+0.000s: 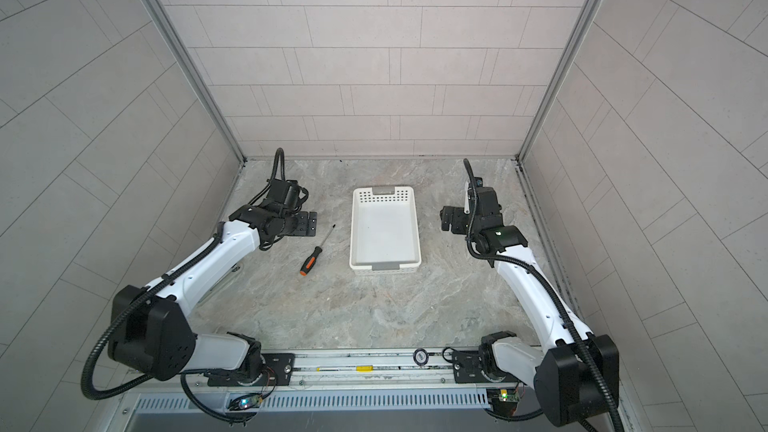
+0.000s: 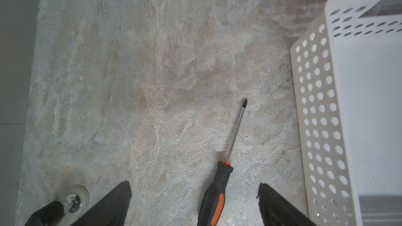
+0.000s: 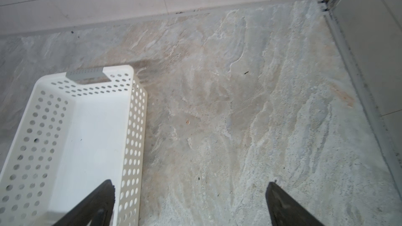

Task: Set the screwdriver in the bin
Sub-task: 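Raise the left gripper and move it over the orange-handled screwdriver while the right arm lifts, then lower the left gripper and close it on the screwdriver handle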

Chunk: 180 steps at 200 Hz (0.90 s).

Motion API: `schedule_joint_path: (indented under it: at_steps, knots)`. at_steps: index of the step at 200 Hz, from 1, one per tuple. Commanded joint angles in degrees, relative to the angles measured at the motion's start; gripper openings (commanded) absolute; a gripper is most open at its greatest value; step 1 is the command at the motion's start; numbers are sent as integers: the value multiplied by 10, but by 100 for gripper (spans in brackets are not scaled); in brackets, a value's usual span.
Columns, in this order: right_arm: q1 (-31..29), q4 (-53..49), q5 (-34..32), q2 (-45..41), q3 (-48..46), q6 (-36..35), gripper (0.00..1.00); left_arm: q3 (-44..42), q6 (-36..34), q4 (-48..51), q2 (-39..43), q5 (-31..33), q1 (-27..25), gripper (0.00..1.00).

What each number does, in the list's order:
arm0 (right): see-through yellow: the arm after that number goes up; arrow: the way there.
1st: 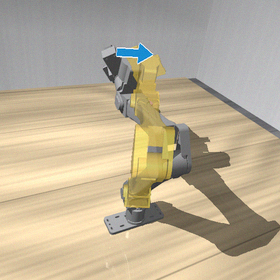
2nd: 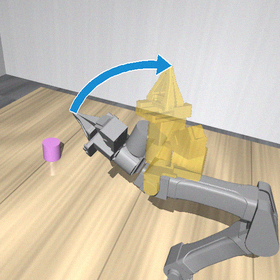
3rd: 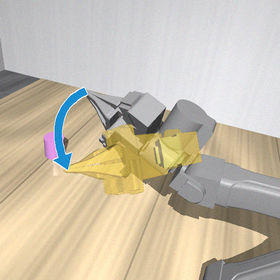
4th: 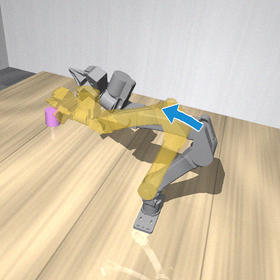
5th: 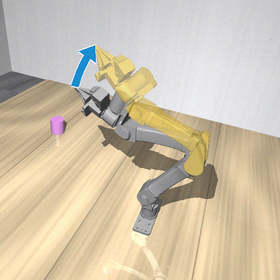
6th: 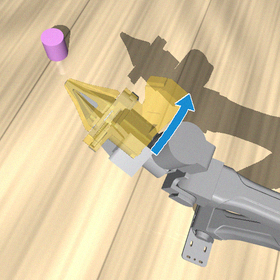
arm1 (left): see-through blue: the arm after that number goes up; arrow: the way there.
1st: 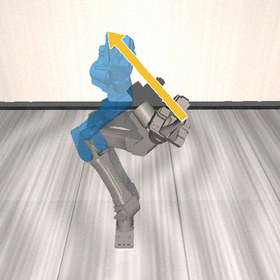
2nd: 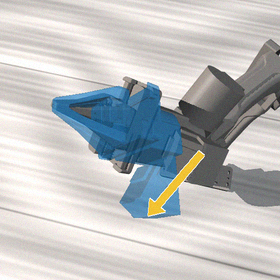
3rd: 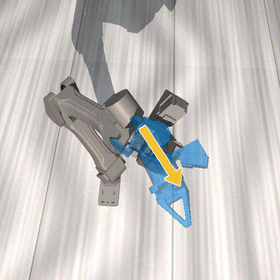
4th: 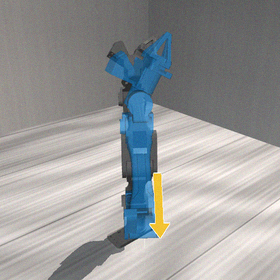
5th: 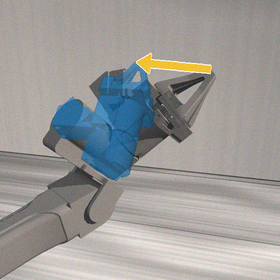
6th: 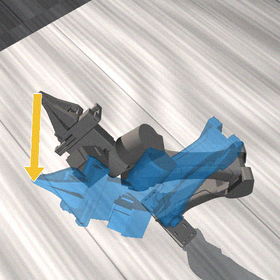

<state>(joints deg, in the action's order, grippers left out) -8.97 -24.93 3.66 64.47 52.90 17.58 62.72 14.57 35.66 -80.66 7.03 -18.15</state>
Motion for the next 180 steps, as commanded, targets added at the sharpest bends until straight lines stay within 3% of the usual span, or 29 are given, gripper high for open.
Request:
schedule_joint_path:
  at_steps: [1, 76, 140, 180]
  knots:
    - [-2, -71, 17, -27, 5, -19, 100, -5, 38, 22, -5, -19, -3, 96]
    - [-1, -96, 17, -124, -67, -63, 100, -32, 70, 66, 6, -74, -2, 97]
    - [11, -86, 60, -88, -72, -59, 100, -67, 89, 11, -41, -98, -6, 90]
    - [20, -90, 64, -69, -60, -58, 100, -86, 96, -29, -83, -73, -19, 84]
